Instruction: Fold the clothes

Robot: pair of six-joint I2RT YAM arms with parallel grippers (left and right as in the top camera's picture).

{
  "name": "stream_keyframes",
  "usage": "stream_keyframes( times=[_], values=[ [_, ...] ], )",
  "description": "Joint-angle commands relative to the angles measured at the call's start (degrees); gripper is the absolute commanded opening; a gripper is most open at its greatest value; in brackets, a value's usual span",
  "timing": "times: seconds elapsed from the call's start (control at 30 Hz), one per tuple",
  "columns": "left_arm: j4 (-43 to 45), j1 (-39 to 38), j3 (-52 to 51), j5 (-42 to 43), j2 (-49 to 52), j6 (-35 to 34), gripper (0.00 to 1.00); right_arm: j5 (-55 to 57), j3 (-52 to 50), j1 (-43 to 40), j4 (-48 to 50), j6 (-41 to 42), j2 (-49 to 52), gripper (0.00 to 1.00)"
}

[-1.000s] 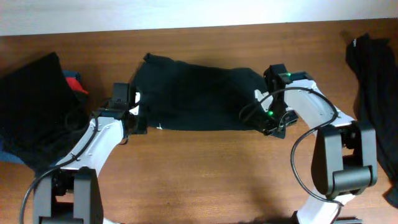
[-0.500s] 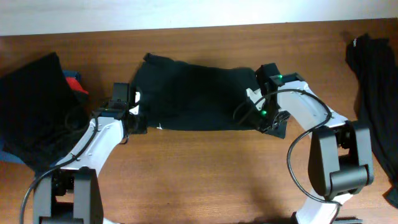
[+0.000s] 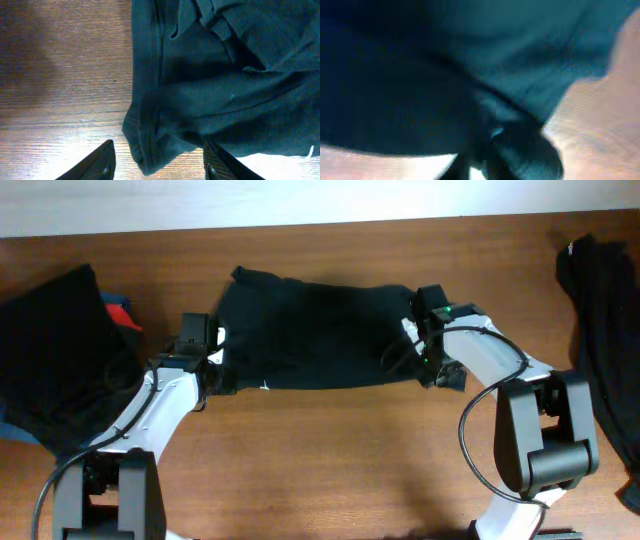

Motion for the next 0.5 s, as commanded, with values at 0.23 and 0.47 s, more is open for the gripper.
stream_keyframes(
  times=[0.23,0.47],
  values=[
    [0.0,-0.2,-0.2,0.4,0.4,0.1,0.56,3.3,3.2,0.3,8.5,1.2,0.3,0.25],
    [-0.3,-0.2,-0.2,0.4,0.4,0.1,0.56,3.3,3.2,0.1,16.0,3.3,0.3,0.32]
  ],
)
